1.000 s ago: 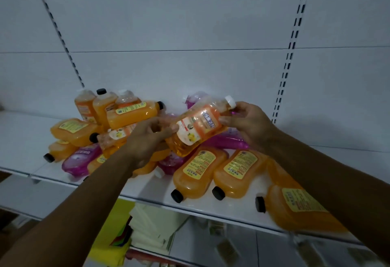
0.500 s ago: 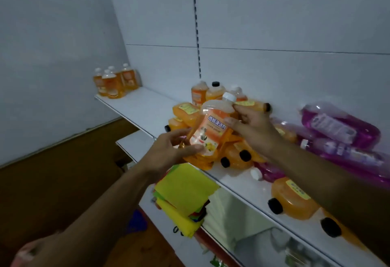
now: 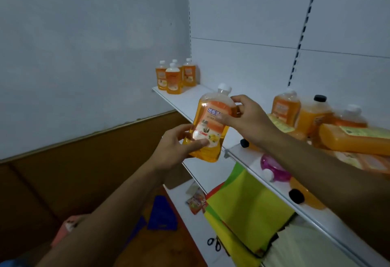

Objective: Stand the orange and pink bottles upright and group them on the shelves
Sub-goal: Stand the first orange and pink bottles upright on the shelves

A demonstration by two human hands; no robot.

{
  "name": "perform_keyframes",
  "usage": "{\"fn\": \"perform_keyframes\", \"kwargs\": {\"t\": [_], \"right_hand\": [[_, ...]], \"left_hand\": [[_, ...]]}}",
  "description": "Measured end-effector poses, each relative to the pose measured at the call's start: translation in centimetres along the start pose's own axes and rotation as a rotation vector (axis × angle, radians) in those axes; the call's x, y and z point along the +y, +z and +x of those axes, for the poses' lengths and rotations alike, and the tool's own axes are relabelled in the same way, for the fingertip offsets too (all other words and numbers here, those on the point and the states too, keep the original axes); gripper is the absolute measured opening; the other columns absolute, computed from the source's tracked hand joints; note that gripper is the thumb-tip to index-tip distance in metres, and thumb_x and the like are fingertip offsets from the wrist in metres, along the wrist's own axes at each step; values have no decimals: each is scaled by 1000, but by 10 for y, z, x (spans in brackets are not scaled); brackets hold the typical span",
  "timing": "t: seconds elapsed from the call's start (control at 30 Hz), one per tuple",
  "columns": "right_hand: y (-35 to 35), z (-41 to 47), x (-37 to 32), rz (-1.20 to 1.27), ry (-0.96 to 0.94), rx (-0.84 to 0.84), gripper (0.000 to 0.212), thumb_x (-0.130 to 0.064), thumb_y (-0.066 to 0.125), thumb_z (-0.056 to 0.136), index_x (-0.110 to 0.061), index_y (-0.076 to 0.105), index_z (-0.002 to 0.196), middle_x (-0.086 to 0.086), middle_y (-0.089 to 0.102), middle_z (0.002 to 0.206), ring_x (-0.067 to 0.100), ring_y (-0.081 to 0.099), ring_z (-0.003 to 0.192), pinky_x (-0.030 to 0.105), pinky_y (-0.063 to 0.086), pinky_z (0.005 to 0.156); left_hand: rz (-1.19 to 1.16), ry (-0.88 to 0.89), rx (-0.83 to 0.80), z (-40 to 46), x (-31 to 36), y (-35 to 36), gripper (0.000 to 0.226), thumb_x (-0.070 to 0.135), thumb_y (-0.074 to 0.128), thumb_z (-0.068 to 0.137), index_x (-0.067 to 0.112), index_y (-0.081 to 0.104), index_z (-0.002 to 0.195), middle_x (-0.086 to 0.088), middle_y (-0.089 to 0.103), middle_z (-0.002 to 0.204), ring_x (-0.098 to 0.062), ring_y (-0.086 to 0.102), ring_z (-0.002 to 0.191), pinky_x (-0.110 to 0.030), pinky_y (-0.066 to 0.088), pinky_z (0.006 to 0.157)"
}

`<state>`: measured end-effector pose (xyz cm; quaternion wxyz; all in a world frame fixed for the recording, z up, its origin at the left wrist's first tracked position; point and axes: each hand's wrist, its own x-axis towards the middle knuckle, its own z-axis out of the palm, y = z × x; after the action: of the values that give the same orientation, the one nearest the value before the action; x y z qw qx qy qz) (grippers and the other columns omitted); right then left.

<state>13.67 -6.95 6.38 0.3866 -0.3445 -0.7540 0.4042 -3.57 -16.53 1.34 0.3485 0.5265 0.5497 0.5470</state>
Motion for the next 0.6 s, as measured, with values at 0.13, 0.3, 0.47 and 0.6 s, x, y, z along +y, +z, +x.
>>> {"fn": "perform_keyframes", "kwargs": {"t": [0.13,0.3,0.47,0.6], "right_hand": [[31,52,12,-37,8,-8,51,-29,74,82,-18,50,125,4,64,112,15,64,98,22,54,76],[54,134,41,8,13,-21,46,-25,77,80,-18,55,119,4,66,111,18,66,99,40,58,83],[78,226,64,9,-43,-51,57,-26,78,78,-18,55,130,1,64,119,19,64,105,45,57,86],[95,280,76,-34,-84,-65,60,-23,77,79,-19,51,134,-6,62,120,15,62,107,40,55,91]], "left_hand": [[-1,-1,13,43,-26,-30,29,24,73,82,36,58,103,-3,63,114,-15,68,97,-22,56,70],[50,-28,52,117,-59,-57,27,30,71,84,31,60,109,2,65,110,-9,67,94,-17,54,67],[162,-46,111,199,-83,-82,28,38,71,82,29,61,107,10,69,103,-8,66,95,-21,54,77],[198,-69,140,256,-103,-106,36,36,74,81,22,61,111,6,70,103,-13,69,93,-35,58,84]]}}
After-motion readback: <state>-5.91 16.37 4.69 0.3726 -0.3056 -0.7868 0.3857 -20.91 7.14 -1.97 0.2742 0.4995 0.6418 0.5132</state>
